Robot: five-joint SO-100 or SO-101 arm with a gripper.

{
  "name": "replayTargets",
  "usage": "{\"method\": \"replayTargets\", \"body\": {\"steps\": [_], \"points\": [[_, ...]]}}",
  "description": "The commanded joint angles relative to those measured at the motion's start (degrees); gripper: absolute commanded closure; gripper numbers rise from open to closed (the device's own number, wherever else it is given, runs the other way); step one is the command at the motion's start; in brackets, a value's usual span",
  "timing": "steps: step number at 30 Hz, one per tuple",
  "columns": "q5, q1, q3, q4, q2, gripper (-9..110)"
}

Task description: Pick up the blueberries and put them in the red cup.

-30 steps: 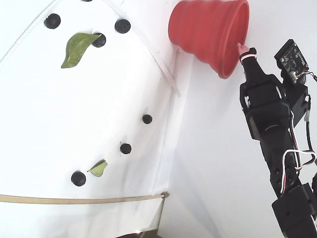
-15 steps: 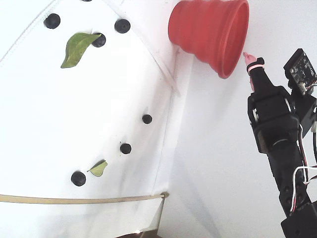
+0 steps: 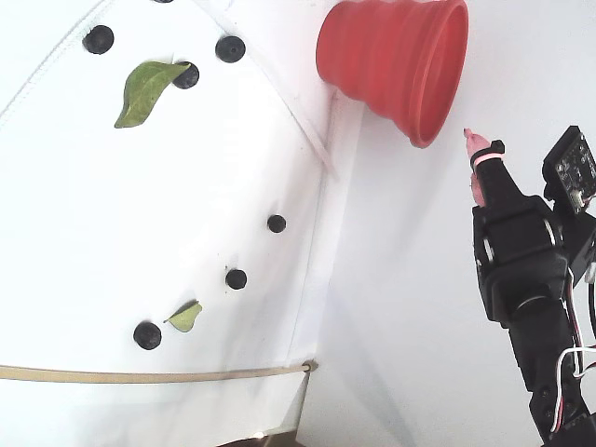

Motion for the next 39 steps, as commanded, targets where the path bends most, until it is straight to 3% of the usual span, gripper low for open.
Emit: {"method": "replayTargets", "body": {"steps": [1, 39], "points": [[1.05, 4.22, 0.0, -1.76, 8.53, 83], [4.92, 8.26, 14.33, -4.57, 11.78, 84]]}}
